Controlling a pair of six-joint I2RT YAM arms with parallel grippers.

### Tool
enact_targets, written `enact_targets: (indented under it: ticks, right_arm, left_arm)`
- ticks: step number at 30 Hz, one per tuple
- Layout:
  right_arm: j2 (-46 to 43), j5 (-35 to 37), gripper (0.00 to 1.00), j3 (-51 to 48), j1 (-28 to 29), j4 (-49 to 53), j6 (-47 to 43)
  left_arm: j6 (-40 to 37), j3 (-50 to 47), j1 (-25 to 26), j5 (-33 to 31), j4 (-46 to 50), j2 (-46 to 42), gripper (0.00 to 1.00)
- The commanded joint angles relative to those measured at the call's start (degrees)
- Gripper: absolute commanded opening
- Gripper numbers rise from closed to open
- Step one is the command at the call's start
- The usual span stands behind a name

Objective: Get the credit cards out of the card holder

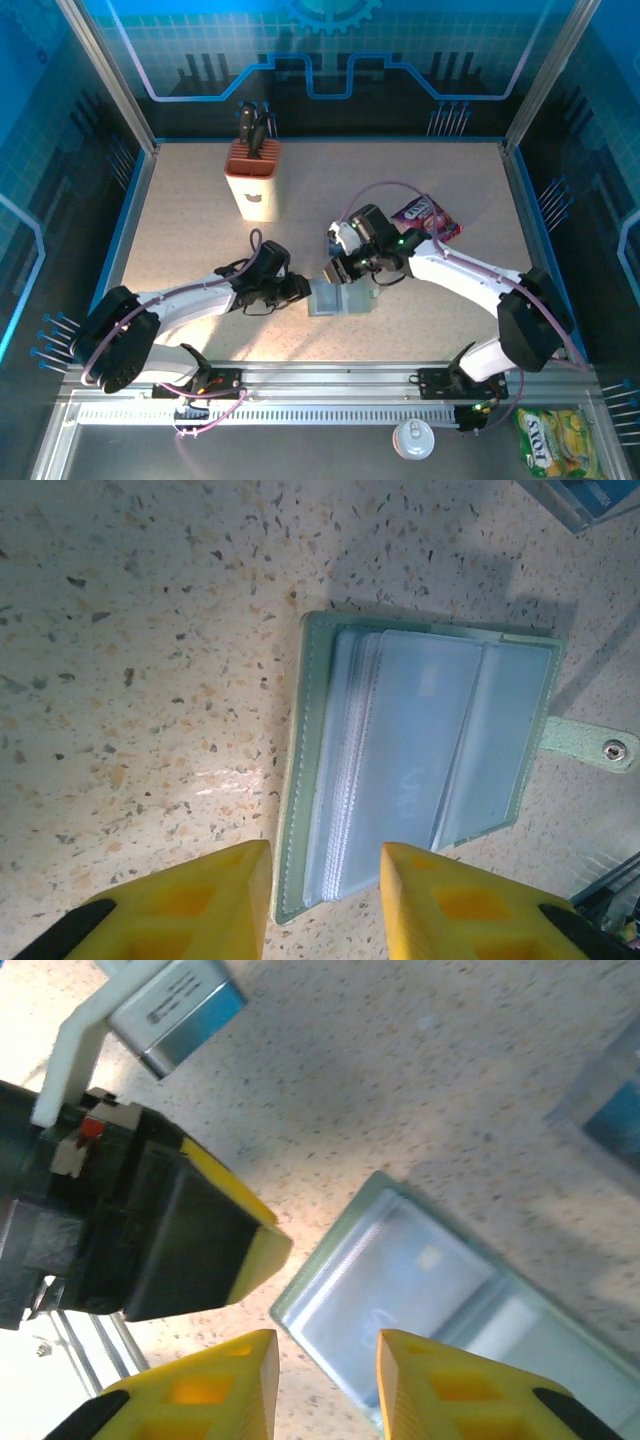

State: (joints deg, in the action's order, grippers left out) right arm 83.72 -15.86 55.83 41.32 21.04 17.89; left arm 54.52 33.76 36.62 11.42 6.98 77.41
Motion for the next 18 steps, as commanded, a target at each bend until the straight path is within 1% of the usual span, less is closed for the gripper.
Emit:
enact_targets:
  ticks: [1, 4, 11, 13, 18]
  right_arm:
    - [-3.35, 2.52, 0.33, -4.80, 1.70, -9.86, 10.34]
    - [-4.57, 3.00, 0.36, -7.84, 2.01, -12.02, 12.31]
    - [-3.21, 3.00, 0.36, -7.30, 1.82, -8.99, 10.88]
    - [-2.92, 2.22, 0.36, -7.93, 1.75, -9.39, 9.81]
    - [-0.90, -0.14, 0.36, -5.74, 0.22, -3.91, 5.21]
  left_arm:
    - [0.12, -0.54, 0.53, 1.03, -1.00, -1.14, 0.32]
    - [-0.04, -0.44, 1.00, 0.95, -0.50, -1.61, 0.32]
    - [-2.46, 0.70, 1.41, 1.27, 3.83, -2.95, 0.31]
    - [-2.63, 1.38, 1.42, 1.31, 4.57, -3.01, 0.31]
    - [-2.63, 0.88, 1.43, 0.64, 4.27, -4.23, 0.31]
